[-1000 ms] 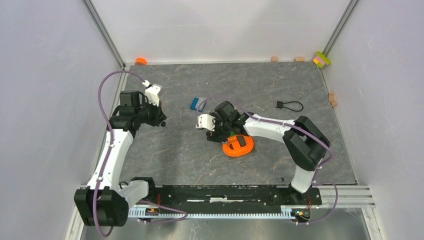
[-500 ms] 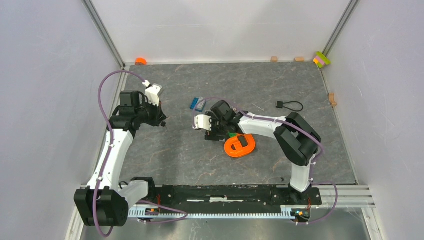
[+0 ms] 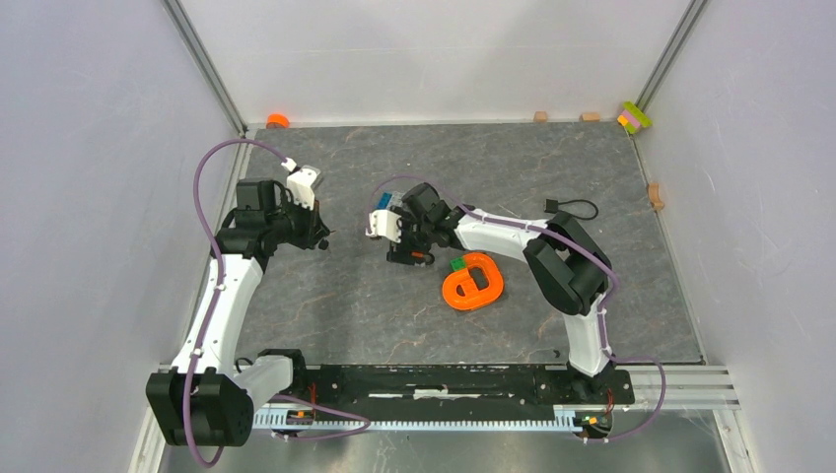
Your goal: Unlock with the key
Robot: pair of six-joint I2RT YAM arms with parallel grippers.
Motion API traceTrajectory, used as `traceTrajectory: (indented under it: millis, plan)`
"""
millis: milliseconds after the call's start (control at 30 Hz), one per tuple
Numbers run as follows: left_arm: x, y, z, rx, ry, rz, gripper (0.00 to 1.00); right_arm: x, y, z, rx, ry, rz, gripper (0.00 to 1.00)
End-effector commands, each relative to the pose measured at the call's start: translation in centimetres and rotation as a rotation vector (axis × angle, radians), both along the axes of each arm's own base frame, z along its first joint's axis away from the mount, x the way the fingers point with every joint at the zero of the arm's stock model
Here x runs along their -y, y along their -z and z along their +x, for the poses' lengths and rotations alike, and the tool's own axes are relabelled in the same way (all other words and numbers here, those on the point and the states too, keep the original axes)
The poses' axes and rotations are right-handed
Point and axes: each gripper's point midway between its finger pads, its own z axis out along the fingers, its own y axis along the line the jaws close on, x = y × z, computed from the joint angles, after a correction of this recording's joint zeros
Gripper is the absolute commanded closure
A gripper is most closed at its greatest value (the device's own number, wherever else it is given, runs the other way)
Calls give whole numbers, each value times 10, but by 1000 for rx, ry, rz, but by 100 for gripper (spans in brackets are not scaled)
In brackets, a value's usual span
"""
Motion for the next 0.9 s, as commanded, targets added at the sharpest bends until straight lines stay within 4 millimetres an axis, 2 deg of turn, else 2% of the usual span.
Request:
traceTrajectory:
  millis: [0, 267, 600, 867]
  plan:
    - [4, -13, 2, 58, 30, -11, 94, 1, -5, 4, -91, -32, 41, 15]
    - [6, -11, 2, 48, 43, -19, 94, 19, 1, -4, -206, -15, 87, 15]
    - [6, -9, 2, 40, 42, -21, 94, 20, 14, -12, -213, -76, 75, 16]
    - [7, -7, 4, 31, 43, -25, 94, 22, 25, -13, -215, -143, 33, 24]
